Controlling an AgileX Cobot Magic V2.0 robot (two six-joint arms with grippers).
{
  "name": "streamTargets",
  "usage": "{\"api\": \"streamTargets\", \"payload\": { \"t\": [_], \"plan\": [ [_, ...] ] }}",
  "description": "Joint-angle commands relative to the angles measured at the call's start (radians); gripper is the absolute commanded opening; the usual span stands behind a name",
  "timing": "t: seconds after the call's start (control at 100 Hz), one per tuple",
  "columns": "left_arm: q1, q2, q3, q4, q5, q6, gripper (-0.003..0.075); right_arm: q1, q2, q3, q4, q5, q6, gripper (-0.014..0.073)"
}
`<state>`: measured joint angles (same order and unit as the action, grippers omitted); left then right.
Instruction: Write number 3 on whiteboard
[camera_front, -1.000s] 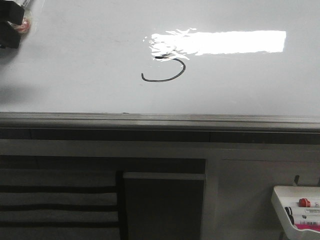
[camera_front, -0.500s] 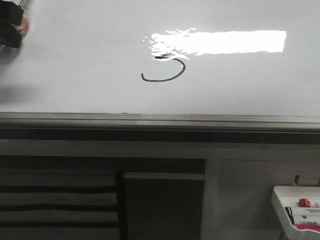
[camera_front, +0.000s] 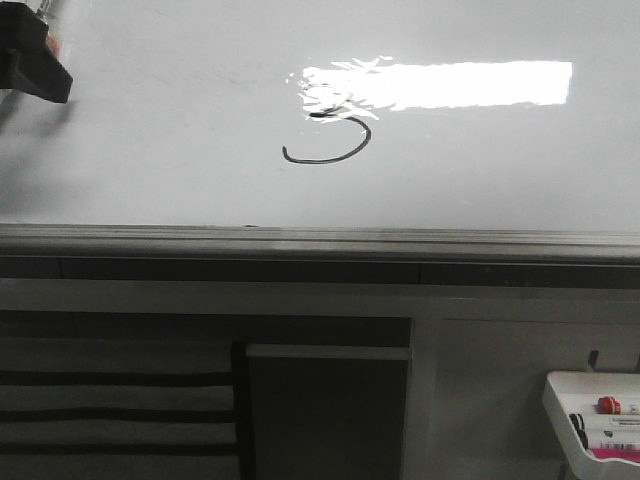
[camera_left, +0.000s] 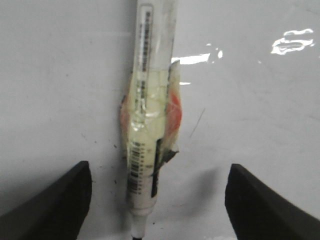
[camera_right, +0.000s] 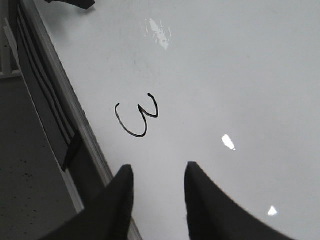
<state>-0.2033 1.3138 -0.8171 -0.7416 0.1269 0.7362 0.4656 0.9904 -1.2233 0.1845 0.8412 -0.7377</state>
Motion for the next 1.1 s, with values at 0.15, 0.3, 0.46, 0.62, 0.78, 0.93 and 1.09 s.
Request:
{"api": "streamTargets", "payload": {
  "t": [0.15, 0.3, 0.46, 0.62, 0.78, 0.93, 1.09],
  "plan": [
    [0.002, -0.245, -0.025, 0.009, 0.097, -0.002, 0.0512, -0.152, -0.04, -0.015, -0.053, -0.02, 0.458, 0.0211],
    [0.002, -0.435, 0.017, 0.013, 0.14, -0.008, 0.0512, -0.233, -0.143, 0.109, -0.03, -0.084, 0.525, 0.0211],
    [0.002, -0.611, 0.145, 0.013, 0.135, -0.027, 0.0512, -0.239, -0.322, 0.311, -0.03, -0.277, 0.54, 0.0073],
    [0.002, -0.715, 0.245, 0.045, 0.114, -0.025, 0.0433, -0.239, -0.461, 0.476, -0.029, -0.501, 0.54, -0.0079],
    [0.002, -0.746, 0.285, 0.008, 0.112, -0.025, 0.0095, -0.239, -0.507, 0.56, -0.029, -0.535, 0.54, -0.0079],
    [0.002, -0.744, 0.295, 0.01, 0.114, -0.025, -0.0019, -0.239, -0.505, 0.582, -0.029, -0.507, 0.54, -0.0079],
    [0.002, -0.744, 0.297, 0.01, 0.114, -0.025, -0.0019, -0.239, -0.505, 0.582, -0.029, -0.507, 0.54, -0.0079]
  ]
}}
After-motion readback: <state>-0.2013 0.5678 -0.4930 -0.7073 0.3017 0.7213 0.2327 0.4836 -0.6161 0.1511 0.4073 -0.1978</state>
